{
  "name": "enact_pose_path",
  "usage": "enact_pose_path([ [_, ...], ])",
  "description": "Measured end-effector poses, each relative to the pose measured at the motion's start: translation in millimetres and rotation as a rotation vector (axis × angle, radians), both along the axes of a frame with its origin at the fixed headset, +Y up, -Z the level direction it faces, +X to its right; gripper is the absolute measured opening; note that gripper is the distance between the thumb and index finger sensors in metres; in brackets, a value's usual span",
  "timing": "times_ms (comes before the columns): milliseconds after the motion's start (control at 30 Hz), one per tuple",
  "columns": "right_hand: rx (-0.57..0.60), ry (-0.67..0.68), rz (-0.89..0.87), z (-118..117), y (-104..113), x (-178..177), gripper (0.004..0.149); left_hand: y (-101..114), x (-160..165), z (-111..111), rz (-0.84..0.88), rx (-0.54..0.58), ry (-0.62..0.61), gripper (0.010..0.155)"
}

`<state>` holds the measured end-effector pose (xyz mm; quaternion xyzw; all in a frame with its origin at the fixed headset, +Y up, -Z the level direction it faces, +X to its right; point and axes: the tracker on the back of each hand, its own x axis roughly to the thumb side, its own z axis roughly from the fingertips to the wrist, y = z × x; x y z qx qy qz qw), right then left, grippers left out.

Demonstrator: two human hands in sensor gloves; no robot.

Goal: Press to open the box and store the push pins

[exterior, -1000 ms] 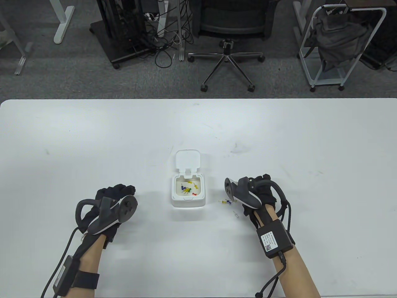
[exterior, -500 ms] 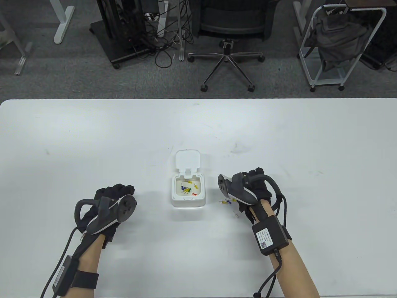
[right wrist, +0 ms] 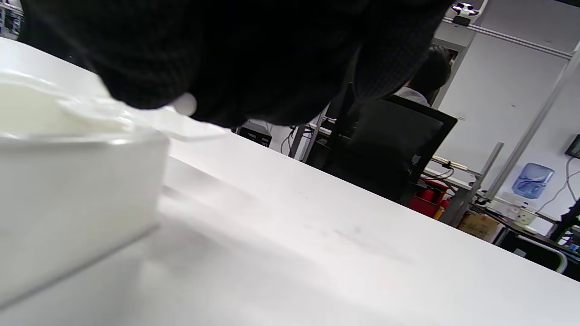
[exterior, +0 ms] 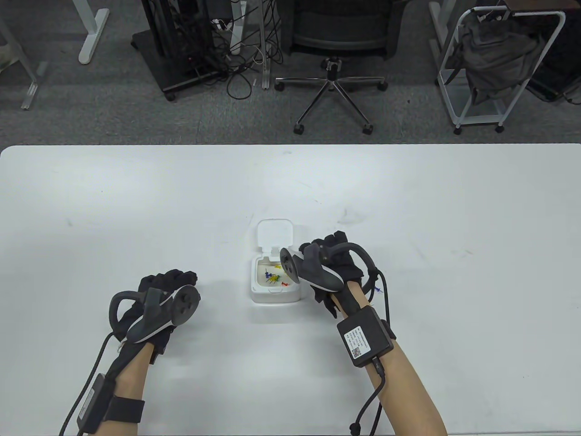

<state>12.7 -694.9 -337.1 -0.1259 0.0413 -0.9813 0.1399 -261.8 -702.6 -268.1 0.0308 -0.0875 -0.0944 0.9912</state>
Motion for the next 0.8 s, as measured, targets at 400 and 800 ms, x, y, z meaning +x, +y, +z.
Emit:
enact_pose_path([
  [400,-0.027,0.079,-0.005,4.8,-1.8,-42.0,0.042,0.0,-1.1,0.2,0.003,0.002,-0.001,0.052],
  [800,-0.048,0.053,-0.007,5.6,4.6,-33.8,0.049,0.0,-1.4,0.6,0.002,0.006,0.000,0.052],
])
